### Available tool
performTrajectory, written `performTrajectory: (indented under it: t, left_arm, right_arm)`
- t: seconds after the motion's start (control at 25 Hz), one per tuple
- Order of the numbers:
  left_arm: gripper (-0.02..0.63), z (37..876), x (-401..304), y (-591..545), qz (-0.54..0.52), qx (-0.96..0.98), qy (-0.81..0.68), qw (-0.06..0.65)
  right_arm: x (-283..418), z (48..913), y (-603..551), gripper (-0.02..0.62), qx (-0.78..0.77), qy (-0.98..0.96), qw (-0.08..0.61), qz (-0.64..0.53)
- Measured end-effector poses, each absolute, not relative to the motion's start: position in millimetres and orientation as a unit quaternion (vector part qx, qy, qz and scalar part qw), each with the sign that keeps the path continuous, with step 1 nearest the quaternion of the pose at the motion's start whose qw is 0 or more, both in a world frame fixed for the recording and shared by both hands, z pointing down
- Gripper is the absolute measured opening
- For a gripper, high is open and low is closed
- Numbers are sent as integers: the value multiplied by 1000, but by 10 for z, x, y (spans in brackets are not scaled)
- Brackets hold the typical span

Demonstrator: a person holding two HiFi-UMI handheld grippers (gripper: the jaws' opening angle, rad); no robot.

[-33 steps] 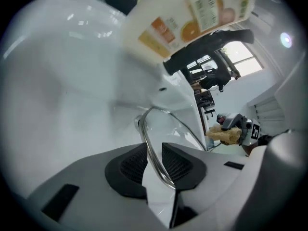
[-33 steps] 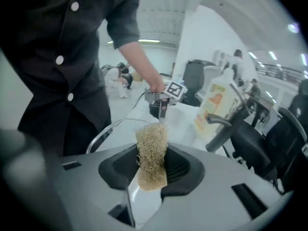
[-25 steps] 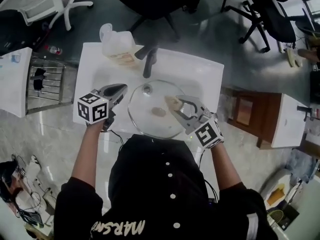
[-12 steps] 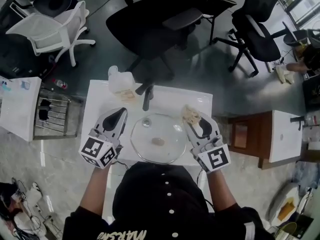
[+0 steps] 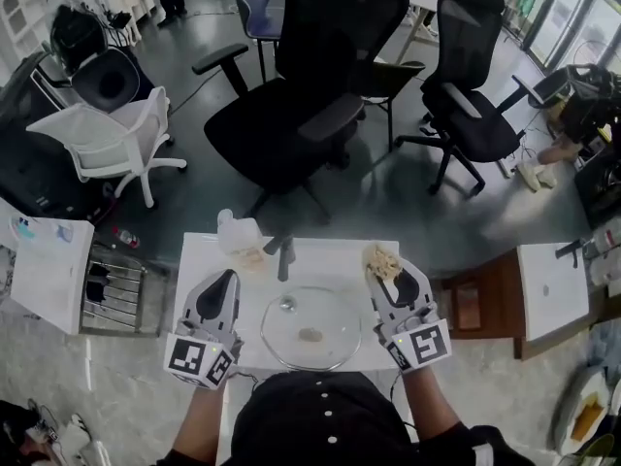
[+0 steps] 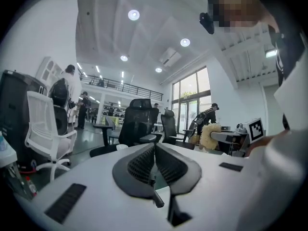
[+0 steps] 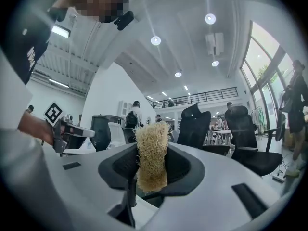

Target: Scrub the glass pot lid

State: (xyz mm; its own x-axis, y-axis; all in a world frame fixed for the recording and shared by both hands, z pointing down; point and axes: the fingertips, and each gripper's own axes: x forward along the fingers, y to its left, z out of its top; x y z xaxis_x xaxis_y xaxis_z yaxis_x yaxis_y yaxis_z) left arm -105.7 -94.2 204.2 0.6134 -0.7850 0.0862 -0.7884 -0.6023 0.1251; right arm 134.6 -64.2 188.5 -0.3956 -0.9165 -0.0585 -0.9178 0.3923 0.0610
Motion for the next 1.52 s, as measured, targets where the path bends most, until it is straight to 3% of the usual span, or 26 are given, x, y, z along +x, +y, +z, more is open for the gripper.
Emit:
performTrajectory:
  t: [0.48,1.52]
  left_arm:
    - [28,1802,-1141,-827,-1,883,-466,59]
    - [28,1847,-1009,-842,37,882,-467,45]
  right_arm:
    - [1383,1541,-560,149,-563,822,36,76]
    - [1329,1512,-585,147,-565,820,5,97]
